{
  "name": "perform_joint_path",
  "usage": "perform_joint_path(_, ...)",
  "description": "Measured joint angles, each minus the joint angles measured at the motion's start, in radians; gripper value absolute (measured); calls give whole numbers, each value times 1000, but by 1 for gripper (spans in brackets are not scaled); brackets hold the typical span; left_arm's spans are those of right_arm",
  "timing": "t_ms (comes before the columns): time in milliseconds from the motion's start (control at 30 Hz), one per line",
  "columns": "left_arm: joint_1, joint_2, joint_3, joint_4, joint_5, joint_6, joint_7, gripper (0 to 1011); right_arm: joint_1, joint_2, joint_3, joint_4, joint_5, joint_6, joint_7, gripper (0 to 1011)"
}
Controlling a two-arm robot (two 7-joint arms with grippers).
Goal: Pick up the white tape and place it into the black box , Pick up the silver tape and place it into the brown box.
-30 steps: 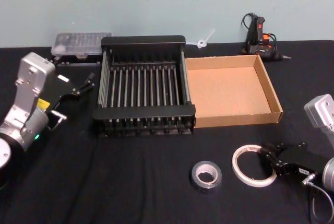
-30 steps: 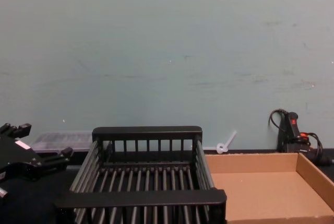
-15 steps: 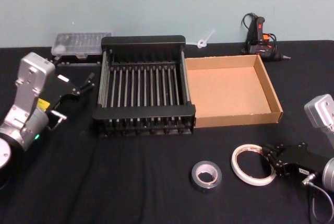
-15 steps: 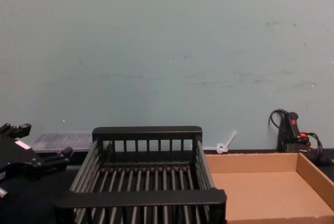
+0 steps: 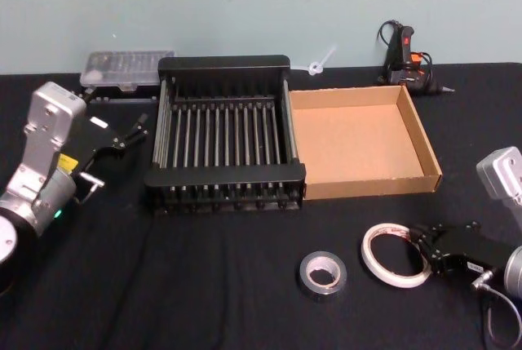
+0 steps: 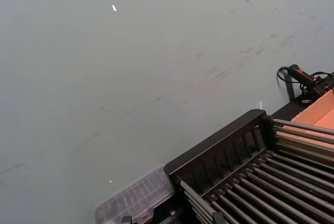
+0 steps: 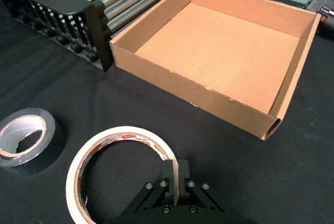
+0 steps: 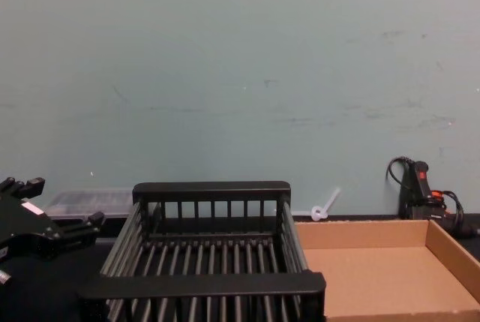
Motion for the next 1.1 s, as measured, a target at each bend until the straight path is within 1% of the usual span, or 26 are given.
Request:
perform_joint_path(333, 0, 0, 0, 0, 0, 0, 0, 1001, -12, 2, 23, -21, 18, -26, 10, 58)
perform_joint_path(567, 0, 0, 0, 0, 0, 0, 0, 1001, -9, 1, 44, -35, 27, -49, -1, 58)
perform_joint_path(833, 0, 0, 0, 0, 0, 0, 0, 1002, 47, -16, 50, -21, 14, -87, -7, 58)
perform_joint_path(1000, 0, 0, 0, 0, 0, 0, 0, 1001, 96, -33, 38, 5, -3, -111, -2, 58)
perform_joint_path(1100, 0, 0, 0, 0, 0, 0, 0, 1001, 141, -53, 24, 30, -19, -131, 4, 58)
